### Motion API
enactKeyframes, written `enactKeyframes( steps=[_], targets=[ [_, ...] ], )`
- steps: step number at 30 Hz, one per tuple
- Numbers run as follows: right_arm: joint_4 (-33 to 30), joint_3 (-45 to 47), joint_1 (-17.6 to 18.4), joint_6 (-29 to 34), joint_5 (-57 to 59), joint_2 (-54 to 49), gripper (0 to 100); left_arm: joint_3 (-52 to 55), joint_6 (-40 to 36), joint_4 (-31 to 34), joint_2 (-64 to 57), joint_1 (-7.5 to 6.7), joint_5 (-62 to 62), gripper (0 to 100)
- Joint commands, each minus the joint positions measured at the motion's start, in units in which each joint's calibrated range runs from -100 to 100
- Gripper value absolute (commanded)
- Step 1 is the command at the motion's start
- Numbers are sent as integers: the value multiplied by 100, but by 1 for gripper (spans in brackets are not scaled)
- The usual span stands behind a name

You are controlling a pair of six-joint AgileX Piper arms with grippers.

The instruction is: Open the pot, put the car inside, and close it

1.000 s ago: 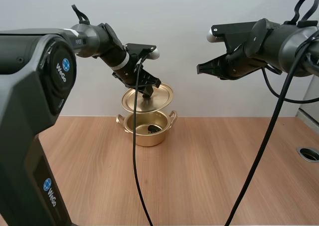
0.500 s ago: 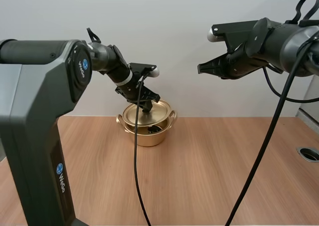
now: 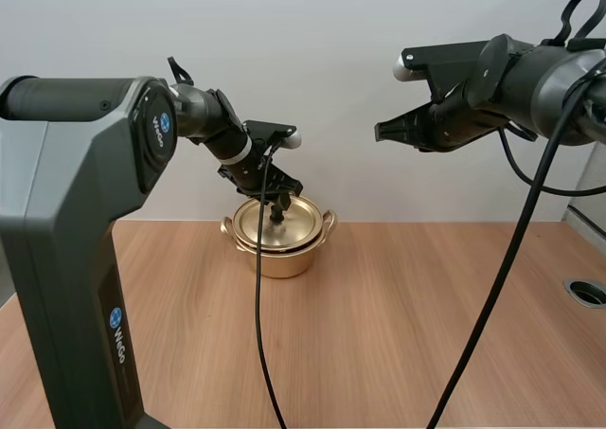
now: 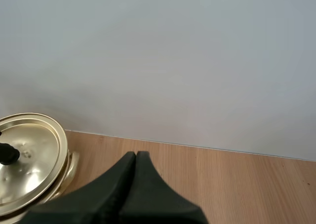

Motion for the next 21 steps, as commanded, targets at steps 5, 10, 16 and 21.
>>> enactKeyframes(
  steps=[5, 10, 16, 21],
  targets=[
    [53, -4, -1, -2, 53, 1, 0, 8, -12, -14, -174, 9, 231, 56],
    [180, -4, -1, -2, 170, 1, 0, -333, -12, -57, -1105, 168, 254, 0],
    [777, -4, -1, 45, 190, 1, 0, -687, -126, -543, -2818, 595, 36, 0],
    [1140, -4, -1, -92, 585, -208, 0, -687, -469, -906, -3979, 848, 656, 0]
  ],
)
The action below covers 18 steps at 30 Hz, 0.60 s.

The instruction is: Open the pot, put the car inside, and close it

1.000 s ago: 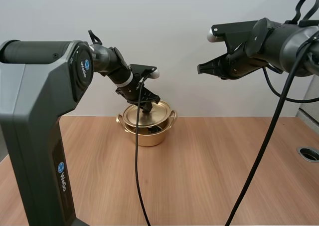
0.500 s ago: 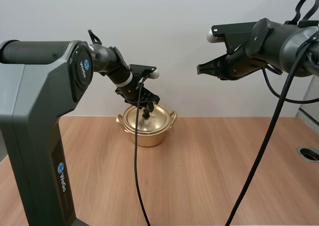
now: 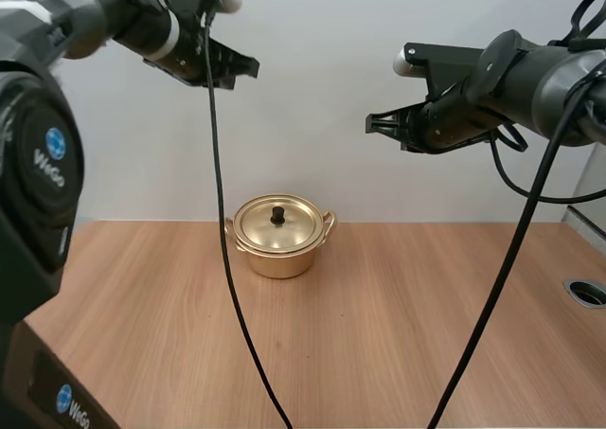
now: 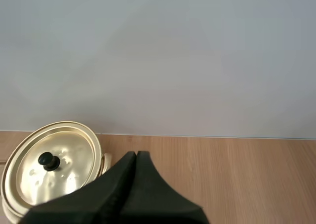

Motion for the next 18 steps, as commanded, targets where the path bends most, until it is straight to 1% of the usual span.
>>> enactKeyframes(
  steps=[1, 2, 3, 4, 8, 9, 10, 12, 14, 16, 18],
  targets=[
    [260, -2, -1, -175, -79, -200, 0, -7, -274, -55, -1341, 63, 466, 0],
    [331, 45, -1, -175, -258, -356, 0, 34, -391, -55, -1509, 63, 699, 0],
    [359, 64, -1, -184, -368, -496, 0, 197, -610, -55, -1660, 63, 613, 0],
    [359, 121, -1, -184, -511, -687, 0, 483, -836, -55, -1894, 63, 179, 0],
    [349, 609, -1, -394, -906, -1432, 0, 2186, -591, -55, -3043, -19, -3034, 0],
    [349, 755, -1, -482, -1102, -1554, 0, 2652, -536, -55, -3343, -58, -3753, 0],
    [349, 938, -1, -568, -1393, -1682, 0, 2989, -439, -55, -3555, -100, -4180, 0],
    [349, 1243, -1, -642, -1871, -1899, 0, 3656, -279, -55, -3943, -222, -4746, 0],
    [406, 1532, 6, -642, -1940, -2066, 0, 4364, -251, -55, -4154, -312, -4842, 0],
    [406, 1852, 46, -651, -2092, -2241, 0, 4953, -410, -55, -4291, -364, -5057, 0],
    [406, 2199, 121, -662, -2332, -2421, 0, 5623, -622, -55, -4474, -373, -5541, 0]
  ],
)
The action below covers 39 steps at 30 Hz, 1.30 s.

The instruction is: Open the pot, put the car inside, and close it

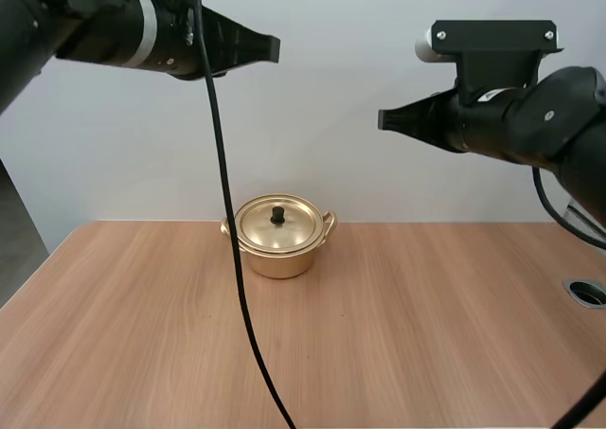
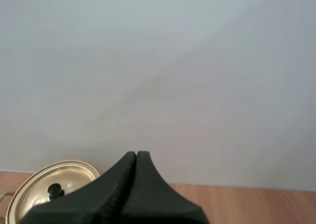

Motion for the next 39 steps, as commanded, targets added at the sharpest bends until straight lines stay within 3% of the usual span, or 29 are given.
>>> enactKeyframes(
  steps=[1, 7, 13, 18, 25, 31, 35, 39],
  targets=[
    [7, 551, 74, -20, -338, -242, 0, 3086, -362, 6, -1117, -4, -3996, 0],
    [-5, 1548, 345, -239, -1138, -777, 0, 4680, -296, 198, -1752, -4, -5335, 0],
    [-64, 2369, 365, -248, -1060, -1470, 0, 5554, -89, 374, -2062, -4, -4799, 0],
    [-483, 2581, 365, -263, -753, -1935, 0, 6200, -91, 341, -2432, -4, -5345, 0],
    [-818, 2581, 365, -263, -345, -2218, 0, 6914, -99, 379, -3927, 84, -5326, 0],
    [-1068, 3244, 365, -263, -1420, -2583, 0, 7113, -99, 379, -5459, -40, -5311, 0],
    [-1533, 3848, 365, -263, -2046, -2839, 0, 7113, -99, 379, -5459, -117, -5537, 0],
    [-1454, 4280, 365, -205, -2179, -3008, 0, 7113, -99, 379, -5459, -117, -5537, 0]
  ],
)
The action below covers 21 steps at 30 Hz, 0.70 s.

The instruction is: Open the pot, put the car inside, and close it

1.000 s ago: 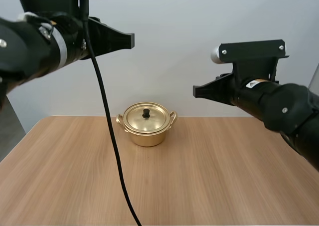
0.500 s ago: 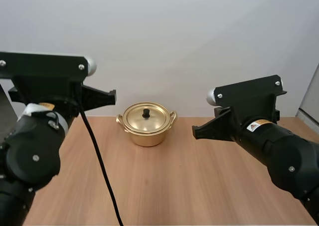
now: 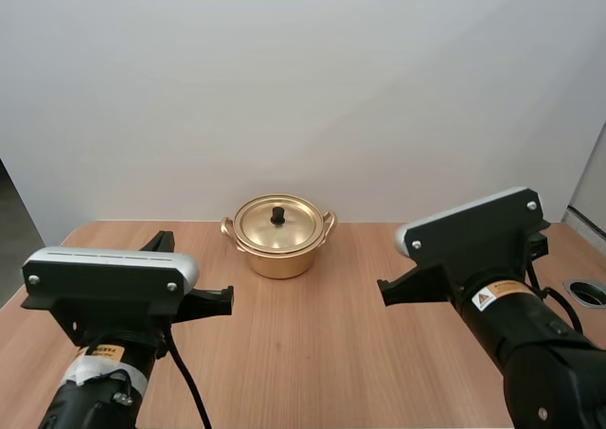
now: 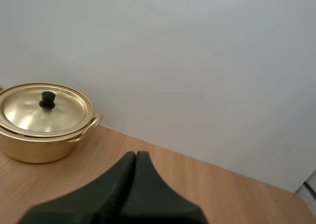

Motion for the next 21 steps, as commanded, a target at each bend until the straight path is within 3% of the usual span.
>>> enactKeyframes(
  steps=[1, 5, 8, 13, 16, 21],
  targets=[
    [161, 299, 0, 12, -6, -38, 0, 6, 2, 5, 0, 0, -5, 0],
    [278, 691, 0, 72, 53, -267, 0, 6, 2, 5, 0, 0, -5, 0],
    [-184, 894, 0, 772, 615, -708, 0, 6, 2, 21, 0, 0, 319, 0],
    [-382, 992, 0, 1732, 1589, -1326, 0, 89, 2, 996, 0, 0, 2167, 0],
    [-382, 992, 0, 1821, 2361, -1530, 0, 89, 2, 1429, 0, 0, 2921, 0],
    [-472, 992, 0, 1821, 2304, -1530, 0, 89, 2, 1504, 0, 0, 3168, 0]
  ],
)
